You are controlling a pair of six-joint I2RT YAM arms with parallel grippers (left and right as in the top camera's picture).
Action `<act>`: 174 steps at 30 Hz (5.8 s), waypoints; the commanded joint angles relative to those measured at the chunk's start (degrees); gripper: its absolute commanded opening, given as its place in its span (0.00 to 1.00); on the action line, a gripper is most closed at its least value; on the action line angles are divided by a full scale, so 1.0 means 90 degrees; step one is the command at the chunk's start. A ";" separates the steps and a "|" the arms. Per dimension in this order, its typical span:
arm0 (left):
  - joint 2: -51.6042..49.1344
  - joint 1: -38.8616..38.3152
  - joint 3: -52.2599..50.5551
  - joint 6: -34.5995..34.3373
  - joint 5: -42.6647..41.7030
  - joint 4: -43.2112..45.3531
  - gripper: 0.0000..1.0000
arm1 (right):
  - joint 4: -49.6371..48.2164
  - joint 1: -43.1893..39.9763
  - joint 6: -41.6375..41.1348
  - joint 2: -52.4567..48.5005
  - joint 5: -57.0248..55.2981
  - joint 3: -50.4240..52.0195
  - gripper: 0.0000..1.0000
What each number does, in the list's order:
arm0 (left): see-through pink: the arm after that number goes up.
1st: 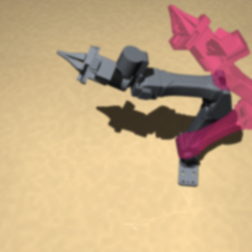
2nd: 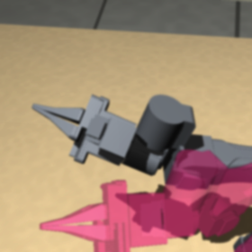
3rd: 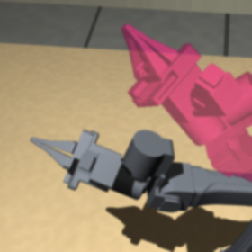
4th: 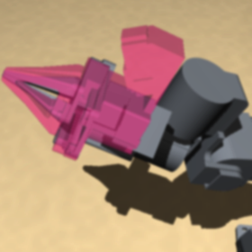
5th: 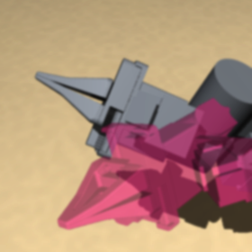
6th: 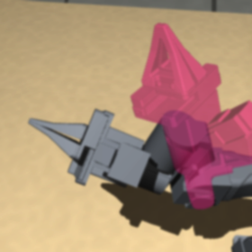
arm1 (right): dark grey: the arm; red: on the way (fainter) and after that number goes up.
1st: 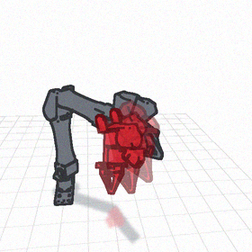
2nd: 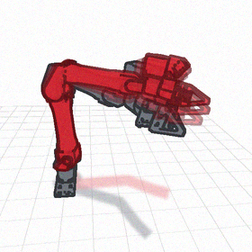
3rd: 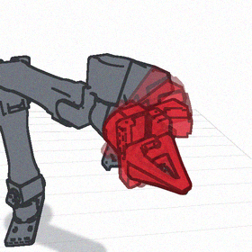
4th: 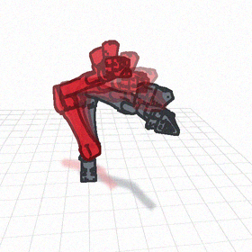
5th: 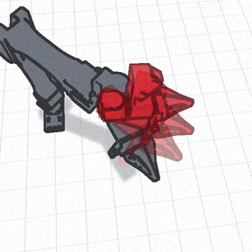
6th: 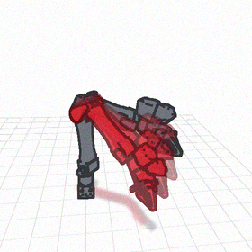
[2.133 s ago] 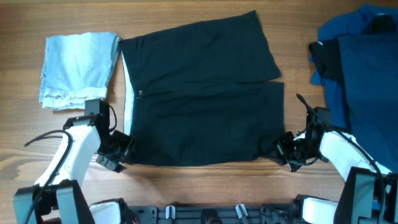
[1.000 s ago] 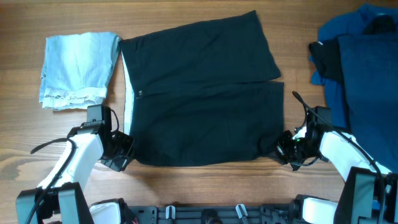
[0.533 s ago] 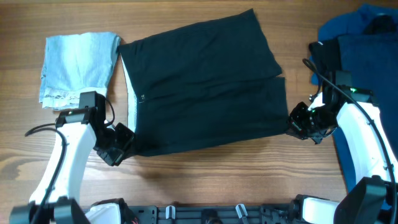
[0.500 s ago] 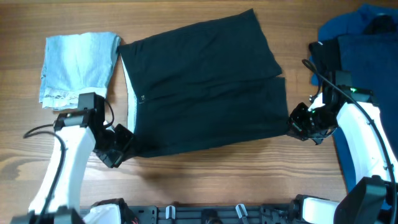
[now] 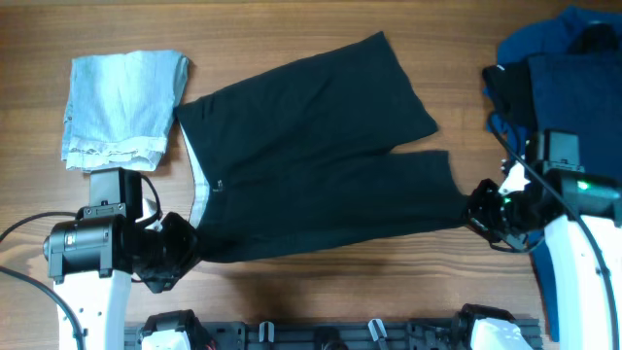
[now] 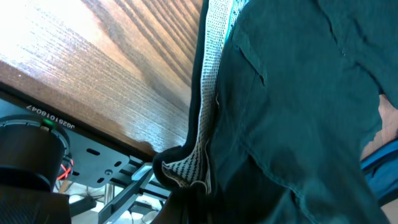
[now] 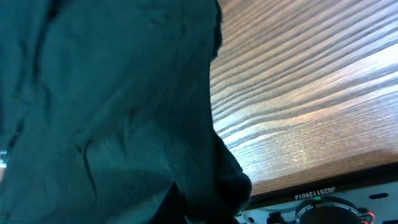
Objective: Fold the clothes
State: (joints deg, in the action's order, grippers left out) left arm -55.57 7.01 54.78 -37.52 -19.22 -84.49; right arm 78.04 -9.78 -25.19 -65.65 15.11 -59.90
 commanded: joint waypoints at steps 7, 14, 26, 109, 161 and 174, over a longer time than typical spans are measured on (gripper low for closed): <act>-0.0192 0.0027 0.0418 0.0119 0.1134 0.0039 0.04 | 0.0211 -0.0039 0.0447 -0.0646 -0.0862 -0.2249 0.04; -0.1651 0.0027 0.1222 0.0126 0.1234 0.0372 0.04 | 0.0046 0.0151 0.0974 -0.2203 -0.0804 -0.3242 0.04; -0.2793 0.0027 0.2749 0.0121 0.2081 0.1763 0.04 | -0.2446 0.0935 0.0969 -0.3402 -0.0801 -0.3679 0.04; -0.6220 -0.1530 0.3900 0.1319 0.2147 0.3138 0.41 | -0.2322 0.0816 0.1965 -0.5027 -0.0792 -0.2902 0.08; -0.5860 -0.1559 0.3900 0.1591 0.1707 0.2606 0.10 | -0.2805 0.1348 0.2108 -0.3801 -0.1093 -0.1666 0.04; -0.6071 -0.1542 0.3903 0.1596 0.1790 0.2171 0.04 | -0.3152 0.1362 0.1634 -0.5340 -0.1190 -0.1331 0.04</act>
State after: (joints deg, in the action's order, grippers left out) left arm -109.62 -6.92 90.11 -23.03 -3.09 -65.19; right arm 46.63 2.07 -9.41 -112.12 5.28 -70.72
